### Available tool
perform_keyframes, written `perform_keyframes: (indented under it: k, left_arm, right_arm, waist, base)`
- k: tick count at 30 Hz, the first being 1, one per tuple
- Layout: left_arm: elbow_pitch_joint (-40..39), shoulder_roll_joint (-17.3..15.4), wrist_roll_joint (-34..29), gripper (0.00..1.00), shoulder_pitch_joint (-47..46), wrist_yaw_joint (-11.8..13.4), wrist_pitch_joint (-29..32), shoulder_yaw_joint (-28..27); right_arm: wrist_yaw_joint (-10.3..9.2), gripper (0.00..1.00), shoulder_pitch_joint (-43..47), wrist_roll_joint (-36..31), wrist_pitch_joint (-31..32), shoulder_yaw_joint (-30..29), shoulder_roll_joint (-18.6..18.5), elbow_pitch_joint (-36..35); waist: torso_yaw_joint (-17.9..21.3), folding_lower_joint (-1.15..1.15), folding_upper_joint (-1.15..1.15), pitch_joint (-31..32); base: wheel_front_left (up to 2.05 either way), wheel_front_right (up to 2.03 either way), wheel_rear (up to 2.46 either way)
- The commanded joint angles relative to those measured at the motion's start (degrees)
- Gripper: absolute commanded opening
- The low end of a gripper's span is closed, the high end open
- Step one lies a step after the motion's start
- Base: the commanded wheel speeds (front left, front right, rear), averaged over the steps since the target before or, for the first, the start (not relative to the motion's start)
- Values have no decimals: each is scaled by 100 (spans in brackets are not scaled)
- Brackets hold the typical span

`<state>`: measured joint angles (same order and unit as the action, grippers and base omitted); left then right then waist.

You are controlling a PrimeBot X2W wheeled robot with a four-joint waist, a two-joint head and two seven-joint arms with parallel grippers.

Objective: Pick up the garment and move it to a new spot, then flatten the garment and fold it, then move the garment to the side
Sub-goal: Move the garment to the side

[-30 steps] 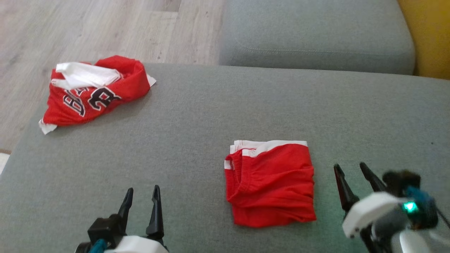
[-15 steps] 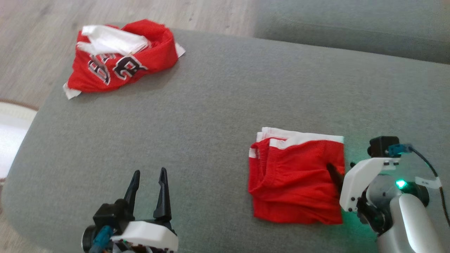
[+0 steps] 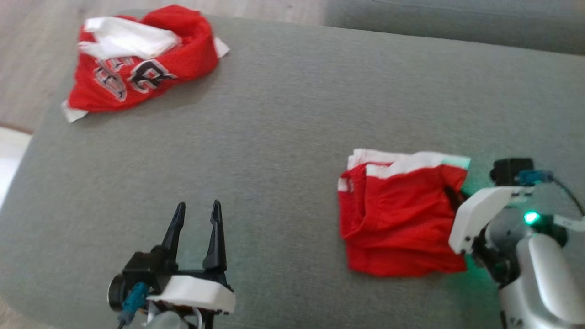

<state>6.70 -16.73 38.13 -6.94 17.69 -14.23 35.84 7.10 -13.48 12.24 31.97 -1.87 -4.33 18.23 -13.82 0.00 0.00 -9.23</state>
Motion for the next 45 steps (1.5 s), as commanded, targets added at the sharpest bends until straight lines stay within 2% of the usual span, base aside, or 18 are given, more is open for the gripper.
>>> perform_keyframes:
  k: [1,3,4,8,14,20,26,34,42,43,44,45]
  left_arm:
    - [-236,-44,-86,100,-292,19,-67,-192]
    - [-298,-44,-105,100,-346,11,-67,-194]
    - [-298,-44,-105,100,-346,11,-67,-194]
    - [-397,-151,-214,100,-513,34,-15,-202]
    - [-575,-399,-357,100,-753,97,175,-246]
    - [-703,-534,-463,100,-876,129,380,-173]
    - [-796,-587,-528,100,-975,155,509,-112]
    - [-904,-653,-562,100,-1052,237,541,-155]
    - [-1012,-670,-604,100,-1078,304,469,-180]
    - [-1018,-663,-608,100,-1087,304,464,-173]
    - [-1020,-654,-612,100,-1096,304,457,-167]
    - [-1019,-644,-615,100,-1103,306,449,-159]
  right_arm:
    - [39,0,-363,-70,-130,42,-165,-293]
    - [39,0,-460,-131,-216,-36,-269,-372]
    - [39,0,-460,-131,-216,-36,-269,-372]
    - [39,0,-691,-224,-360,-182,-432,-536]
    - [39,0,-939,-119,-567,-285,-481,-700]
    - [39,0,-1095,-70,-747,-344,-458,-631]
    - [39,0,-1342,-2,-859,-264,-551,-452]
    - [39,0,-2316,-253,-775,-457,-1359,244]
    - [39,0,-3075,-517,-752,-731,-1989,1099]
    - [39,20,-3124,-630,-797,-764,-2038,1178]
    - [39,49,-3165,-734,-852,-790,-2064,1248]
    - [39,100,-3200,-800,-904,-819,-2056,1310]
  waist:
    - [439,0,0,-152]
    - [783,0,0,-267]
    - [783,0,0,-267]
    - [1595,0,0,-556]
    - [2682,0,0,-917]
    - [3227,0,0,-1108]
    - [3178,0,0,-1200]
    - [2518,0,0,-1446]
    - [2082,0,0,-1724]
    - [2052,0,0,-1752]
    - [2028,0,0,-1774]
    - [2010,0,0,-1789]
  base:
    - [0,0,0]
    - [0,0,0]
    - [0,0,0]
    - [0,0,0]
    - [0,0,0]
    - [0,0,0]
    - [0,0,0]
    - [0,0,0]
    - [0,0,0]
    - [0,0,0]
    - [0,0,0]
    - [0,0,0]
